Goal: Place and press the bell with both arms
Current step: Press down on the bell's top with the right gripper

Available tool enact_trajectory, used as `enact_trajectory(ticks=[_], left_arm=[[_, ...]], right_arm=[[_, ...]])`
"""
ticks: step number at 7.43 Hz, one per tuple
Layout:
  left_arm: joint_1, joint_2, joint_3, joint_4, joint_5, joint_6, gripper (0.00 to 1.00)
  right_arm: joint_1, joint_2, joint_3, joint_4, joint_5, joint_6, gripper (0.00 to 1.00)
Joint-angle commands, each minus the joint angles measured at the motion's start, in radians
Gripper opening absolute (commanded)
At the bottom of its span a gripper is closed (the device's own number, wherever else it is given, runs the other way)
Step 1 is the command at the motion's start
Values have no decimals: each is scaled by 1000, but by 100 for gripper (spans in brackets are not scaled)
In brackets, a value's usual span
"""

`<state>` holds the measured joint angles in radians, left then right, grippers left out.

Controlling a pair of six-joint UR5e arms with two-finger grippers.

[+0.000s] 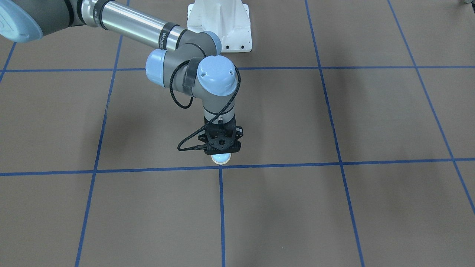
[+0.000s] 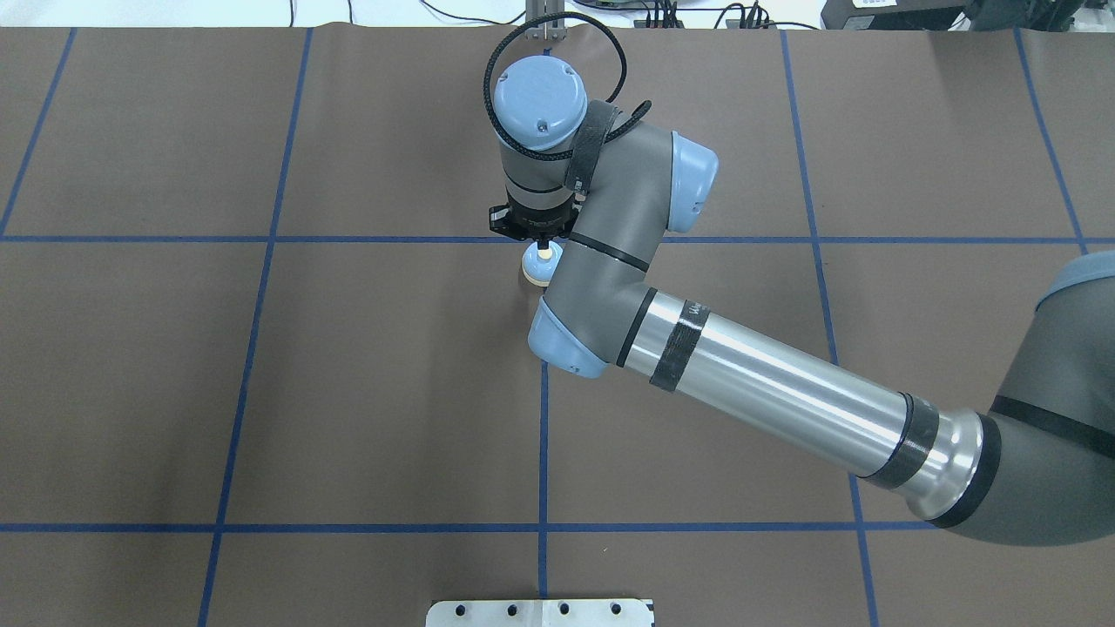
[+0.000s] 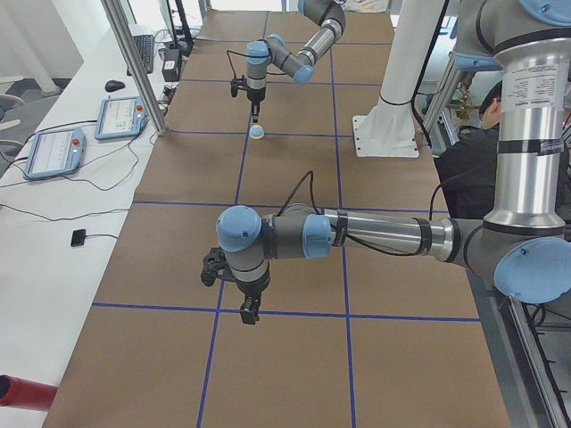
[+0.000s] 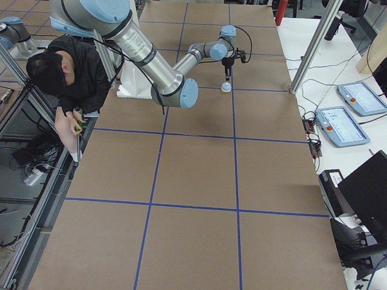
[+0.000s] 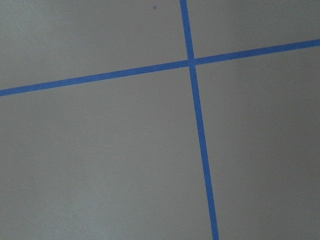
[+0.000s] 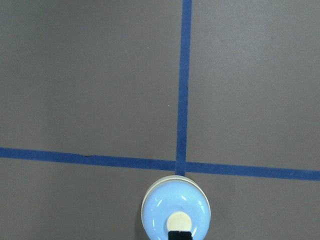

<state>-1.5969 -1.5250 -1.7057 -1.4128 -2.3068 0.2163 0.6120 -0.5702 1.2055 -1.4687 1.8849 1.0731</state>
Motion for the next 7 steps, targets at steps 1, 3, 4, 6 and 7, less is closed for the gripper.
enact_trajectory(ticks=[1,3,4,6,7], left_arm=[[2,-1,0,0,1,0,100],[2,-1,-2,0,0,0,100],[0,-1,-3,0,0,0,100],[0,-1,-3,0,1,-2,100],[2,-1,-3,0,0,0,100]], right_arm=[[0,0,-41,60,2,-1,0],[-1,0,-46,68,2,-1,0],[-1,0,-49,68,2,-1,0],[-5,0,-61,68,2,-4,0],[-8,0,-61,68,2,-4,0]])
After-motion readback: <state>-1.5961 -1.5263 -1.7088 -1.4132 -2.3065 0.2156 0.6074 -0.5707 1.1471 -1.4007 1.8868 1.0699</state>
